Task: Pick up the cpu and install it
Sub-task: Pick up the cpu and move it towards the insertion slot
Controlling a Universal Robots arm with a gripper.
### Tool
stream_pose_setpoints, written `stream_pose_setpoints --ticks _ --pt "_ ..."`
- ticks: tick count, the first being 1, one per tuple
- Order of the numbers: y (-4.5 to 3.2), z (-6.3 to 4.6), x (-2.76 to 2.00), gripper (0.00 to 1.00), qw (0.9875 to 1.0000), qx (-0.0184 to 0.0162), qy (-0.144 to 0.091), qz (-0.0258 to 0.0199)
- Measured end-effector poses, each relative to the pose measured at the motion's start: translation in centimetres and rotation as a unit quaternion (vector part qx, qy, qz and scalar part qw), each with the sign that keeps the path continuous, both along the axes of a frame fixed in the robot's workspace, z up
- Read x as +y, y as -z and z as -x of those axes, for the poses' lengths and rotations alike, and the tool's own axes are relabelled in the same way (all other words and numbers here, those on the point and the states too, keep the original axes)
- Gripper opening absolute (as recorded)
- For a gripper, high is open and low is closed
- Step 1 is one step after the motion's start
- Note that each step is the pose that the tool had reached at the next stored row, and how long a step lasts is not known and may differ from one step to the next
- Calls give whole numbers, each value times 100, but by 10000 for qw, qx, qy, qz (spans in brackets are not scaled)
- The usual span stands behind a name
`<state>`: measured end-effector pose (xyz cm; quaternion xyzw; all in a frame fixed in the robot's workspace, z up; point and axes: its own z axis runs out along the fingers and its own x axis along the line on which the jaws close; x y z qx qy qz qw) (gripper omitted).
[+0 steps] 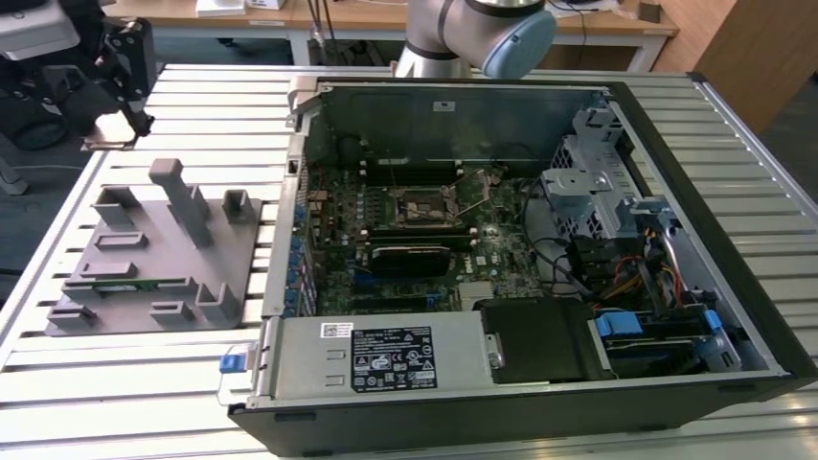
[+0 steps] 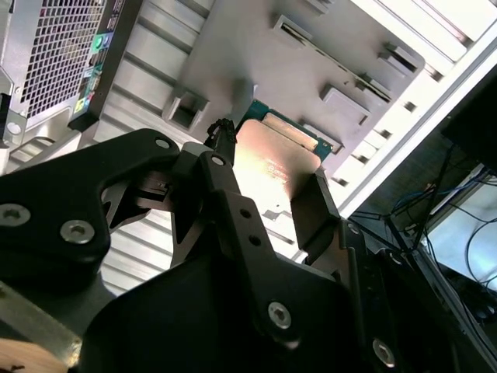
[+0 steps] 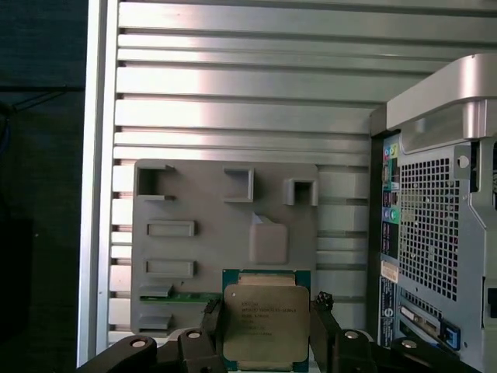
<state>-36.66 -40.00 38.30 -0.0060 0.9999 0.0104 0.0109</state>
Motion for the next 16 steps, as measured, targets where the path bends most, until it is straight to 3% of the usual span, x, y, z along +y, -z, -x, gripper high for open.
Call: stream_pose_setpoints --ticks 16 --pt "14 -52 0 53 10000 0 0 0"
